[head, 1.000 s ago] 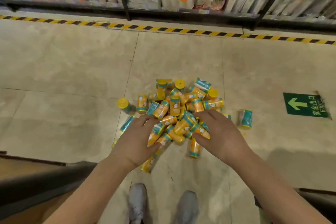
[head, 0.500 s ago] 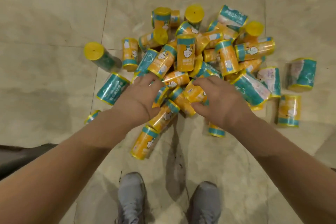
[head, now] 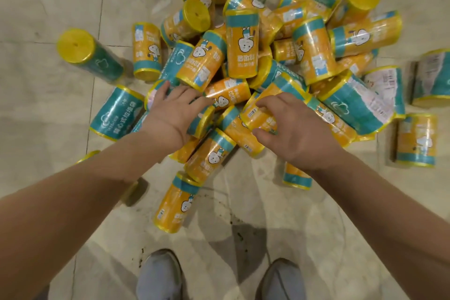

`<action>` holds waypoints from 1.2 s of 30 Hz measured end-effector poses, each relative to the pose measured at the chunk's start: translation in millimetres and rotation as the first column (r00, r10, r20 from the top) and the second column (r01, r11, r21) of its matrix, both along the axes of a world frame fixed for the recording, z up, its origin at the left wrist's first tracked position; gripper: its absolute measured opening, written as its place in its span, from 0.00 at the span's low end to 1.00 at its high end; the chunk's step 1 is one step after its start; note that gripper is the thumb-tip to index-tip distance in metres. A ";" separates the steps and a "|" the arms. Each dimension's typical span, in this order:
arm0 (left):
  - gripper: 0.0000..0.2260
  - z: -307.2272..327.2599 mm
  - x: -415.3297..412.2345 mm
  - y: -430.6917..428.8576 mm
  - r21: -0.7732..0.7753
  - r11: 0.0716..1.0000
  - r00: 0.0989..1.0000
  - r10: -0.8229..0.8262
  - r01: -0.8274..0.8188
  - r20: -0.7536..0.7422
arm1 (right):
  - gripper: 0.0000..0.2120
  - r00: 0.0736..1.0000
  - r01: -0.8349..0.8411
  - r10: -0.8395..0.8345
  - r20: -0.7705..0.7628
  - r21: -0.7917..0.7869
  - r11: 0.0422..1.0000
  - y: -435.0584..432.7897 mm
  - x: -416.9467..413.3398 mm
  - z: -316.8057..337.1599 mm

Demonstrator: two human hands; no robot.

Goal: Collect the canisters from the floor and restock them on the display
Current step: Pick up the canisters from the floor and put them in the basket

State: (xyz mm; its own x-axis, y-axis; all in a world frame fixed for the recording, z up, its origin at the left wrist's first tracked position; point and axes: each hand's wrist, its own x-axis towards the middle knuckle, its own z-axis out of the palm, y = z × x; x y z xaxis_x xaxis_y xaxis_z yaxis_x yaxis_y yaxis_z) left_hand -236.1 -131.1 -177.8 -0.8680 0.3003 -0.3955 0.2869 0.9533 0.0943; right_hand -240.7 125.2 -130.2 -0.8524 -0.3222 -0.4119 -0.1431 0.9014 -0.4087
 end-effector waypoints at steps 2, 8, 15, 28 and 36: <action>0.40 5.5 2.4 -3.6 0.095 0.994 0.994 0.068 -0.060 -0.088 | 0.25 0.999 0.047 -0.047 0.000 -0.020 0.999 1.5 1.7 0.0; 0.37 36.5 12.7 -9.6 0.637 0.619 0.834 0.547 -0.459 0.070 | 0.24 0.800 0.586 -0.573 0.176 -0.029 0.810 -1.8 -2.7 8.0; 0.37 60.7 33.5 -4.4 0.741 0.251 0.669 0.662 -0.622 0.338 | 0.46 0.451 0.881 -0.796 0.403 -0.058 0.470 -30.6 -24.6 -3.2; 0.37 133.6 46.5 -7.7 0.757 0.199 0.648 0.674 -0.622 0.355 | 0.29 0.608 0.784 -0.735 0.300 -0.373 0.496 -27.3 -11.9 50.0; 0.41 312.2 29.0 -8.4 0.850 0.171 0.711 0.641 -0.499 0.288 | 0.28 0.831 0.497 -0.528 0.173 -0.657 0.567 -16.2 -5.9 264.2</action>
